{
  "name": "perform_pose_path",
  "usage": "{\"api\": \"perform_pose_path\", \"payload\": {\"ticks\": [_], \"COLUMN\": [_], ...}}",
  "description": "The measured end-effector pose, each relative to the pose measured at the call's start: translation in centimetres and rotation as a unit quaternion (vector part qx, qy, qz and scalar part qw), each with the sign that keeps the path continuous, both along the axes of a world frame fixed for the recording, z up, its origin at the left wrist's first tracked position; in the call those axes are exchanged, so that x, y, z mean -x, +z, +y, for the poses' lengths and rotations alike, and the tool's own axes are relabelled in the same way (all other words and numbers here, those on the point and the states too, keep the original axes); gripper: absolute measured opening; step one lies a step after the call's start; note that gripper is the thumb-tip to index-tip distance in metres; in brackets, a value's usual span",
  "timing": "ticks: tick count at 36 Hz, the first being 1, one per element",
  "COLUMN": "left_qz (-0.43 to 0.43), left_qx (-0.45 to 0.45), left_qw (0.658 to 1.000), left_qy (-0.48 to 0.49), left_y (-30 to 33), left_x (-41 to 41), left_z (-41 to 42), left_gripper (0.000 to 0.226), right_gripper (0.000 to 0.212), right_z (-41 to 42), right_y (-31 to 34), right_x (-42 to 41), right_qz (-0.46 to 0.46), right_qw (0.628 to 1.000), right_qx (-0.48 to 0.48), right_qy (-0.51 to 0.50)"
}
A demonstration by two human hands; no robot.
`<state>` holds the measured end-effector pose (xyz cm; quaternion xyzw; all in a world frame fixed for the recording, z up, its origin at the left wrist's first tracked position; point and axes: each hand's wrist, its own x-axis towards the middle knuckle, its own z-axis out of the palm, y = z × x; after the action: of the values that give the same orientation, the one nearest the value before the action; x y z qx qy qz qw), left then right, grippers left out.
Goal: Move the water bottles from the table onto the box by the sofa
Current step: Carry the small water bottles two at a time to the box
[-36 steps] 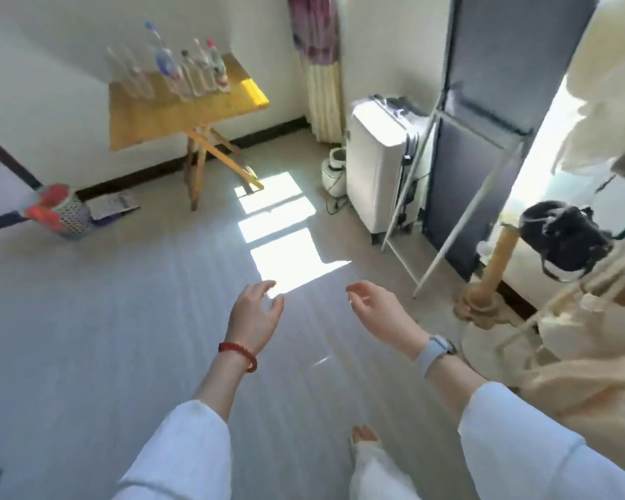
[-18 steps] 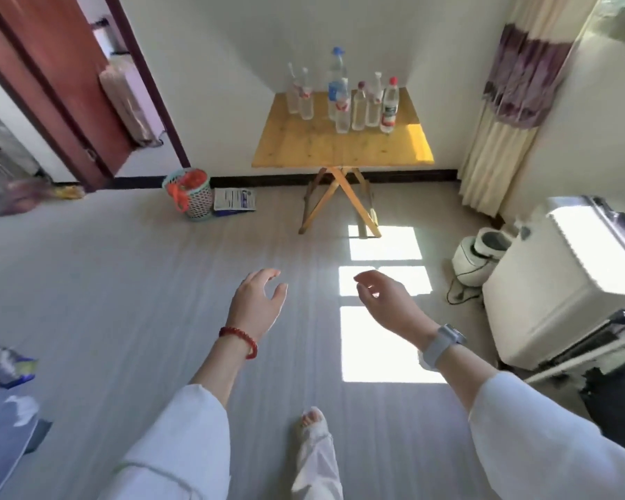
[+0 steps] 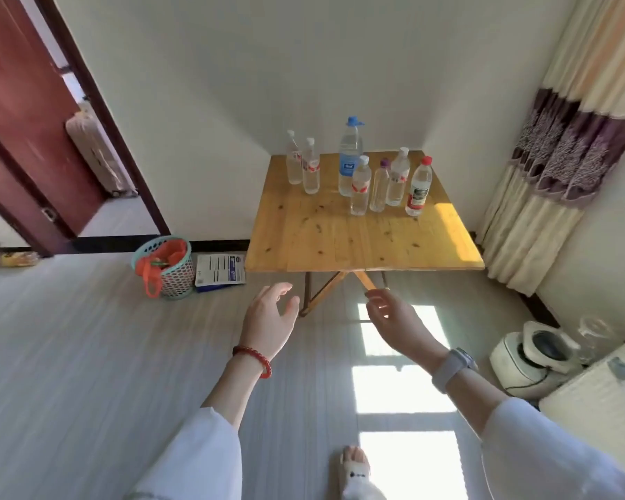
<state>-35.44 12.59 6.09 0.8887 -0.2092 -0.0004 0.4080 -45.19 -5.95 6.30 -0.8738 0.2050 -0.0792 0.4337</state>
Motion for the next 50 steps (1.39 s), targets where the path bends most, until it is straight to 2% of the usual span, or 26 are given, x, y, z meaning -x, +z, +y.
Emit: {"api": "perform_pose_path", "payload": {"ticks": [10,19,24,29,36,45,50], "left_qz": [-0.012,0.066,0.093,0.109,0.132,0.091,0.133], "left_qx": [-0.031,-0.051,-0.060,-0.047,-0.035,0.027,0.085], "left_qw": [0.999,0.997,0.994,0.993,0.990,0.994,0.986], "left_qy": [-0.010,0.006,-0.003,-0.018,-0.042,-0.048,-0.057], "left_y": [-2.1,-4.9,-7.5,-9.8,-12.3,-14.0,-14.6], "left_x": [-23.1,-37.4,-44.0,-51.1,-59.1,-65.5,-67.5], "left_z": [-11.8,-18.8,-21.5,-24.6,-28.9,-35.1,-35.8], "left_gripper": [0.032,0.042,0.048,0.053,0.071,0.089,0.076], "right_gripper": [0.038,0.052,0.065,0.083,0.088,0.088,0.084], "right_z": [-13.2,-21.3,-23.5,-25.1,-25.8,-26.1,-25.9], "right_y": [-3.0,-4.5,-7.1,-10.1,-12.2,-14.1,-14.3], "right_x": [-23.0,-38.8,-45.0,-51.0,-55.9,-56.1,-55.7], "right_qz": [-0.013,-0.010,-0.007,0.007,-0.008,0.004,-0.016], "right_qw": [0.997,0.986,0.968,0.933,0.860,0.869,0.877], "right_qx": [-0.020,-0.055,-0.078,-0.123,-0.145,-0.110,-0.132], "right_qy": [-0.072,-0.156,-0.238,-0.338,-0.490,-0.482,-0.461]}}
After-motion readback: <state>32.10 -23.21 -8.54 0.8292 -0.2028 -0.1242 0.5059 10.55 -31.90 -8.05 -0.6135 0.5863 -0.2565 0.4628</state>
